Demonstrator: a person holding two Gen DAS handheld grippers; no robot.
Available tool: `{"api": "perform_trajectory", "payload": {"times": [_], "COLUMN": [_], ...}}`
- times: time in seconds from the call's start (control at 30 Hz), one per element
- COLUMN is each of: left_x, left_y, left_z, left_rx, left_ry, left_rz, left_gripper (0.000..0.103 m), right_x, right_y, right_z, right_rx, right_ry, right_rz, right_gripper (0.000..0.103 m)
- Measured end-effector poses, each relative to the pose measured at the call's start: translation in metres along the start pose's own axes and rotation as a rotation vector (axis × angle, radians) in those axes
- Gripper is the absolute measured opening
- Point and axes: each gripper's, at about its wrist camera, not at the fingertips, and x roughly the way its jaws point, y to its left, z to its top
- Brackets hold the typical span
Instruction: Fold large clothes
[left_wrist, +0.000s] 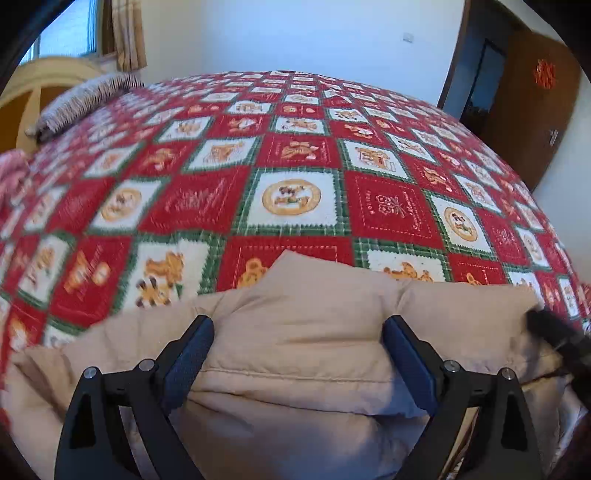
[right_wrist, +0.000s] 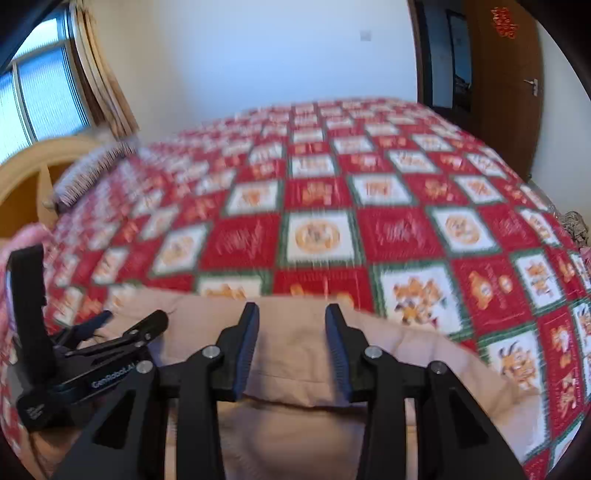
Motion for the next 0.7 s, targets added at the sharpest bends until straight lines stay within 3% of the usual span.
{"api": "perform_trajectory", "payload": {"times": [0.07, 0.37, 0.7], "left_x": [0.0, 0.009, 0.018], "left_y": [-0.001, -0.017, -0.017], "left_z": [-0.002, -0.012, -0.014], "left_rx": [0.003, 0.087, 0.083], "left_ry": [-0.008, -0.003, 0.036], "left_rz": [-0.001, 0.072, 0.083], "left_gripper": [0.094, 0.096, 0.099], "right_x": [0.018, 0.026, 0.037], "right_y": [-0.006, -0.016, -0.001], "right_z": [-0.014, -0.028, -0.034], "right_rx": [0.013, 0.023, -0.061], "right_ry": [0.046, 0.054, 0.072], "right_rz": [0.009, 0.035, -0.058], "right_gripper": [0.04, 0.038, 0.038]}}
